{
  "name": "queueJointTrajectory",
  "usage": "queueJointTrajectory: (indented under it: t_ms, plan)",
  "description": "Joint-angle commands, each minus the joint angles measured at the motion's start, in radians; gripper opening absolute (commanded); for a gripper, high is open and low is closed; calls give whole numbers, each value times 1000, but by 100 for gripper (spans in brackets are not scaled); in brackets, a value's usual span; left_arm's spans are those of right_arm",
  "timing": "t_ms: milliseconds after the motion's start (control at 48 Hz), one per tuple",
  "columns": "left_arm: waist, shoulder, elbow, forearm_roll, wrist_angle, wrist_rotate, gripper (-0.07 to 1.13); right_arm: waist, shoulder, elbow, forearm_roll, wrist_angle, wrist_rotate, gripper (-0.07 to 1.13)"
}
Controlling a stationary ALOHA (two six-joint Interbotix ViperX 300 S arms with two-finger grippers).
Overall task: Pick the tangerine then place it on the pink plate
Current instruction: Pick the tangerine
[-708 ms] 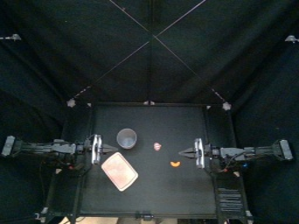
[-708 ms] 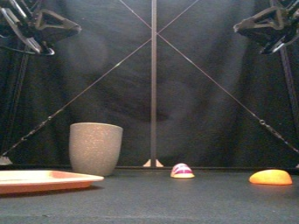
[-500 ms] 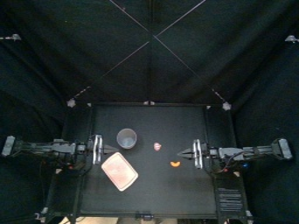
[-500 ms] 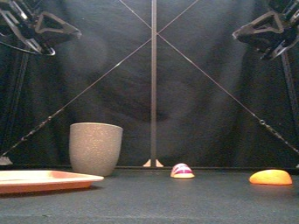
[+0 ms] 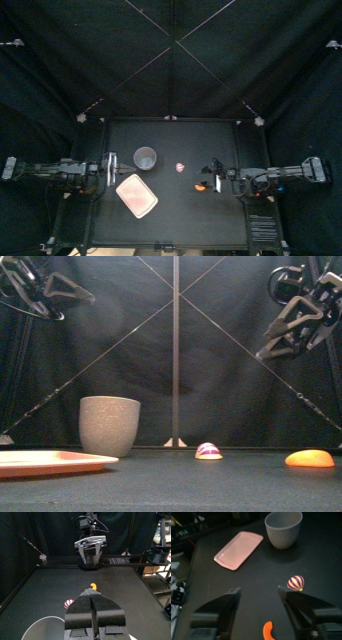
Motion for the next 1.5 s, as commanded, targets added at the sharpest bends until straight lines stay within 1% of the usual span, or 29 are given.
queueJointTrajectory:
  t_ms: [21, 208, 500, 667, 854, 1188, 1312, 1500]
  plan:
    - [14, 5, -8, 0, -5, -2, 7, -2, 66, -5, -8, 21, -2, 105]
    - [31, 5, -3, -2, -8, -2, 7, 20, 178, -9, -12, 72, -3, 104]
    - [32, 5, 0, 2, -29, 0, 6, 31, 304, -41, -87, 206, -2, 104]
    - [51, 5, 3, 5, -29, 0, 6, 48, 359, -77, -91, 288, 2, 104]
    - [63, 5, 15, 0, -29, -2, 7, 69, 430, -100, -95, 298, 2, 104]
    - [66, 5, 15, 0, -29, 0, 7, 69, 543, -132, -98, 304, 2, 102]
    - [66, 5, 18, -2, -29, -2, 6, 72, 551, -135, -91, 305, 2, 99]
    - [66, 5, 18, -2, -29, -2, 7, 75, 548, -137, -89, 324, 2, 83]
